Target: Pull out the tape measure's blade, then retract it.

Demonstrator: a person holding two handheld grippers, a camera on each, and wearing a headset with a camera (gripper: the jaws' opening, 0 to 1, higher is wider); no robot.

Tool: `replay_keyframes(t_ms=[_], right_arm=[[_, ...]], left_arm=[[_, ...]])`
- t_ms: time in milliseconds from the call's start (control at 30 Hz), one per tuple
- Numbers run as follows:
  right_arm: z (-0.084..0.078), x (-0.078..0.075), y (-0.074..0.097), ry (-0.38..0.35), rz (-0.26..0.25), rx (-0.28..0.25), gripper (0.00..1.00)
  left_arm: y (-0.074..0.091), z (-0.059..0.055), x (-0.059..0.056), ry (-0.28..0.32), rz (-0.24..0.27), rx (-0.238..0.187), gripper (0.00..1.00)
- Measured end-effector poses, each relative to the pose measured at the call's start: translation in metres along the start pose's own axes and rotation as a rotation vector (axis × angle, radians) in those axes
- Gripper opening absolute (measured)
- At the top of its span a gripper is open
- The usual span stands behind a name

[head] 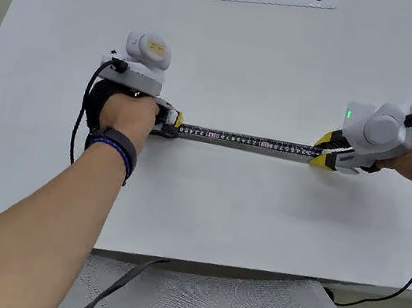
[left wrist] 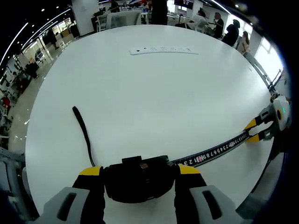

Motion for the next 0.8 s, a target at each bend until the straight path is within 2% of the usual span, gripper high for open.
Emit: replay_keyframes(t_ms=[800], right_arm=[[0.03,-0.002,-0.018,0.031,0.004,-0.037,0.15]], left_arm=[[-0.001,0.002,0.003,-0.001,-0.005,-0.008,0.57]])
Point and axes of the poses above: the centre of the closed fingertips' face, and the gripper's own axes: y roughly backward along the fingers, x roughly to its left, z roughly out of its top, the point moved 5 cm from there along y, roughly backward along the fingers, and after that the axes turned 8 degrees about y, right-handed, at the moved point
